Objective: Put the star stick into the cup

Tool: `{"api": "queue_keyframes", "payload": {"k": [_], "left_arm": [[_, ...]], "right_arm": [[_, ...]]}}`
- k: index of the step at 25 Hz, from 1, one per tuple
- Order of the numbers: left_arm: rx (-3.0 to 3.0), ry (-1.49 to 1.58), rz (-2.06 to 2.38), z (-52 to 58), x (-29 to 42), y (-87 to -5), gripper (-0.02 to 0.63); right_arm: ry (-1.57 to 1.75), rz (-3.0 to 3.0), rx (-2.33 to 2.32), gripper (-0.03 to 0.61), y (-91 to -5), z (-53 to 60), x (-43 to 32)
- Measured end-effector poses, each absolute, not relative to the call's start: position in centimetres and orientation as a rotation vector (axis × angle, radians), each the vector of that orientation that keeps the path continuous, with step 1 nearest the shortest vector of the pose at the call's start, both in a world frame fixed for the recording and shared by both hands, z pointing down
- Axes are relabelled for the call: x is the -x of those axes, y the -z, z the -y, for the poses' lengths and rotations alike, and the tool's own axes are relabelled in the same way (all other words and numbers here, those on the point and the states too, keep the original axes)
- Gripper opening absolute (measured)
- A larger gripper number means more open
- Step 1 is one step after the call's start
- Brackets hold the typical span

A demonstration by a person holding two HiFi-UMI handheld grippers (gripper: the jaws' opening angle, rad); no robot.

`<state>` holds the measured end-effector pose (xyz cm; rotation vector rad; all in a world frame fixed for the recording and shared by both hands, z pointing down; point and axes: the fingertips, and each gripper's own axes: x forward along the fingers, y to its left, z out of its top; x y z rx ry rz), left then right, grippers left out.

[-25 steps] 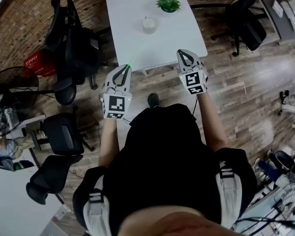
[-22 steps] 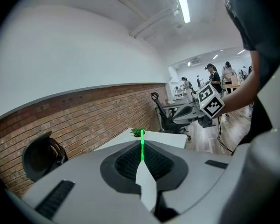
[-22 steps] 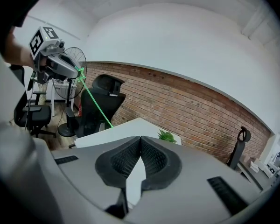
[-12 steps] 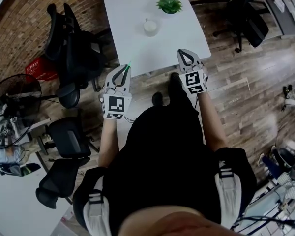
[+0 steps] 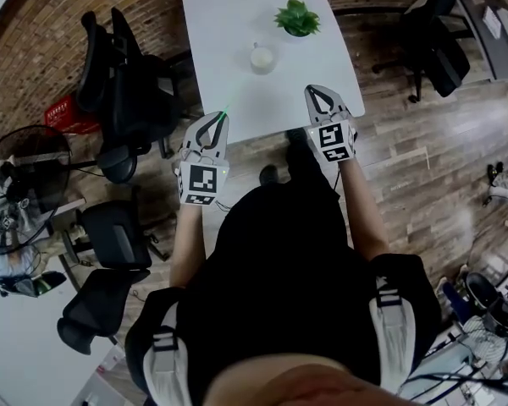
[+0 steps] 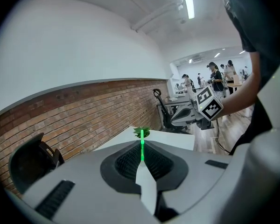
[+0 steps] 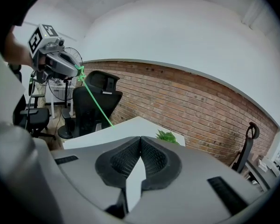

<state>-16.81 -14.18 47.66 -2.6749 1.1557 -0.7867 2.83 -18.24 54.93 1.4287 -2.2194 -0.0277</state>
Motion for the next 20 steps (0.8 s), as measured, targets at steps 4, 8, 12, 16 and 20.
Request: {"api": "queue_keyframes", "payload": {"k": [4, 8, 12, 16, 20], "left_arm": [[2.682, 0.81, -1.172, 15.8, 15.3, -48.5, 0.029], [2.677, 0.829, -1.165, 17.4, 13.8, -48.4, 0.029], [2.67, 0.853, -1.18, 18.8, 12.8, -48.7, 0.029], [2.666, 0.877, -1.189, 20.1, 11.8, -49.3, 0.029], [2.682, 0.903, -1.22, 21.4, 11.0, -50.7, 0.029]], "right_arm": [[0.025, 2.234, -1.406, -0.002, -55.2, 20.1, -4.0], [-0.013, 2.216, -1.406, -0.002, -55.6, 21.5, -5.7], [-0.007, 2.249, -1.389, -0.002, -55.8, 23.0, -6.5], [-0.028, 2.251, -1.369, -0.002, -56.7, 24.1, -7.4], [-0.05, 2.254, -1.351, -0.002, -57.2, 25.1, -8.3]]}}
